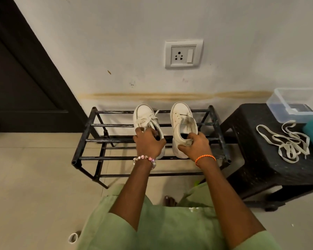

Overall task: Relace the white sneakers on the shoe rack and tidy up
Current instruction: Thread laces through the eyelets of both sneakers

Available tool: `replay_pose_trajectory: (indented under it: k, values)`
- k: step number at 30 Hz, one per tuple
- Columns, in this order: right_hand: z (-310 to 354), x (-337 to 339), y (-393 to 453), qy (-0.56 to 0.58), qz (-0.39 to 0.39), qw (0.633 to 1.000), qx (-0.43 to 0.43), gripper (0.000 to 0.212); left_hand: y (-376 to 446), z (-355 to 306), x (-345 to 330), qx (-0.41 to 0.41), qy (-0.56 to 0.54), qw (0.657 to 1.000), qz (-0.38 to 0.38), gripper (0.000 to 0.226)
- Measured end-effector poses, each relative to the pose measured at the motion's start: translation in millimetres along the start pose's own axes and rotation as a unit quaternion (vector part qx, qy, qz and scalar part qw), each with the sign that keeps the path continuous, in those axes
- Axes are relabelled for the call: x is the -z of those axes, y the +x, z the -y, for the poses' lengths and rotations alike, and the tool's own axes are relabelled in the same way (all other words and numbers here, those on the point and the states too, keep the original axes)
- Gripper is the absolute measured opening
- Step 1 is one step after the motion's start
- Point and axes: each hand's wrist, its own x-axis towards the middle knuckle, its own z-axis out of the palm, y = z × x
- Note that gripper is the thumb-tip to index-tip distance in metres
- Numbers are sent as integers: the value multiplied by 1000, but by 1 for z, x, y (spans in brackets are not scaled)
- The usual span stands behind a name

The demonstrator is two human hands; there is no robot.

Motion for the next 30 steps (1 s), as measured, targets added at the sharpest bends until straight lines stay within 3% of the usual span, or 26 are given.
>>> replay_pose_trajectory:
  k: [2, 4, 6, 8, 10, 14, 16, 21, 24, 27, 30]
  values:
    - [8, 1, 0, -42, -3, 999, -16, 48, 9, 7, 8, 8, -81, 997, 0, 36]
    - [22, 4, 7, -62, -71, 996, 8, 52, 18, 13, 18, 33, -169, 985, 8, 42]
    - [43, 6, 20, 13, -122, 989, 83, 34, 25, 16, 26, 51, -197, 976, 73, 62]
    - [63, 4, 42, 80, -61, 987, 124, 24, 31, 18, 29, 63, -196, 969, 136, 75]
    - [79, -1, 61, 60, 36, 989, 131, 33, 39, 20, 31, 48, -164, 974, 147, 72]
    - [91, -20, 86, 50, 136, 980, 135, 38, 57, 24, 37, 18, -94, 978, 184, 67]
    - [91, -25, 89, 69, 142, 979, 125, 33, 64, 25, 43, 30, -94, 971, 216, 64]
    - [82, -29, 94, 62, 71, 988, 122, 16, 79, 32, 50, 28, -118, 959, 258, 53]
    - [86, -25, 97, 110, 48, 984, 135, 23, 88, 40, 52, 23, -130, 953, 271, 56]
    - [93, -20, 100, 126, 65, 978, 153, 23, 93, 44, 56, 40, -160, 940, 298, 60]
    - [92, -22, 102, 96, 92, 981, 144, 18, 101, 47, 55, 45, -185, 932, 309, 45]
